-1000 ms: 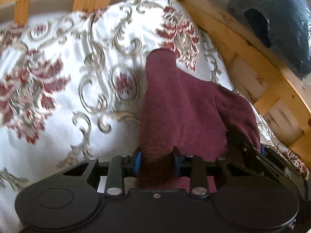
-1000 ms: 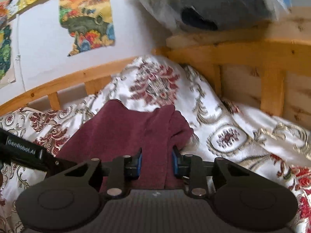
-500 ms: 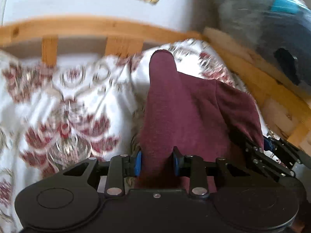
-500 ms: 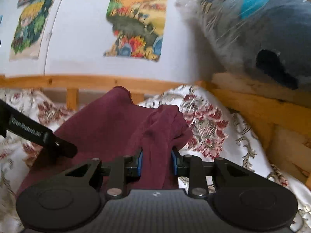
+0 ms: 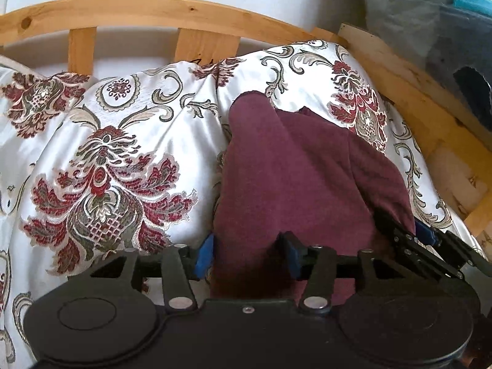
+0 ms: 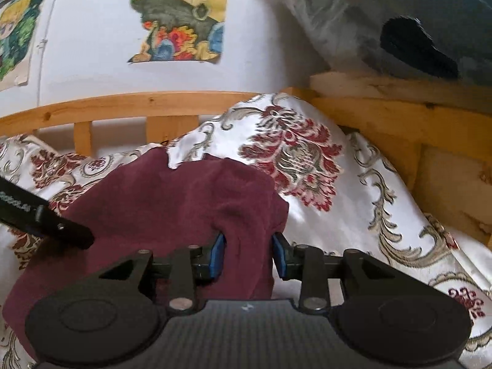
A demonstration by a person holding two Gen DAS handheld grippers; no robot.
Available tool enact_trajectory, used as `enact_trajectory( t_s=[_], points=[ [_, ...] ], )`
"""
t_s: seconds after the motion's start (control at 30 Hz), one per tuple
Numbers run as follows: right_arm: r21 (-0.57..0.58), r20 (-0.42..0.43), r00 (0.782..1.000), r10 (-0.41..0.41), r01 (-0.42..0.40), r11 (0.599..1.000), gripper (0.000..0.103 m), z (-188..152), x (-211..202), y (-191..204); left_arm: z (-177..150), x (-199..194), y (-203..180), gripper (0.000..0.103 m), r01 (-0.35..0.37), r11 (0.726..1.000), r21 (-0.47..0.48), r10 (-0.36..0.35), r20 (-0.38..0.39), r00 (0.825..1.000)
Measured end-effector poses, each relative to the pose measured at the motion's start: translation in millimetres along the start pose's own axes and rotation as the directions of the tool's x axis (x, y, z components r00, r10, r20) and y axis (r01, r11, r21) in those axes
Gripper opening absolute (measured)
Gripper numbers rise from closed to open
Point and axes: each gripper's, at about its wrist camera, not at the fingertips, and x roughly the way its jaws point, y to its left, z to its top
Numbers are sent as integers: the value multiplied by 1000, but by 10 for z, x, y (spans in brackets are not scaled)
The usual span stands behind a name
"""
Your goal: Fold small clothes
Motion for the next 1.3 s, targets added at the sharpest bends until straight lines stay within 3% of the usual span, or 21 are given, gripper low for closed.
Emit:
enact_trajectory(
  t_s=[0.13,0.33,0.6,0.77,0.93,1.13,1.3],
  points=[
    [10,-2,1000,-3,3,1000,42,4,1,-24,22,-58,26,82,-29,999,-24,30,18,999],
    [32,-1,1000,-24,24,999,55,10,10,-73,72,-124,79,98,-51,997,-59,53,29,998],
    [50,18,1000,-25,24,998,57,8,-49,-60,52,-136,122,102,-121,991,-54,123,23,992],
    [38,33,999,-43,42,998,66,35,-128,-53,57,-122,117,102,-155,986,-60,156,18,988],
    [50,62,996,-63,60,997,86,89,-229,-82,85,-182,82,102,-168,984,-57,170,44,984],
    [69,114,992,-63,55,996,101,124,-380,-120,76,-265,30,102,-223,975,2,222,72,972],
    [79,136,988,-76,65,995,103,158,-531,-114,60,-397,53,102,-227,974,9,224,113,968]
  ],
)
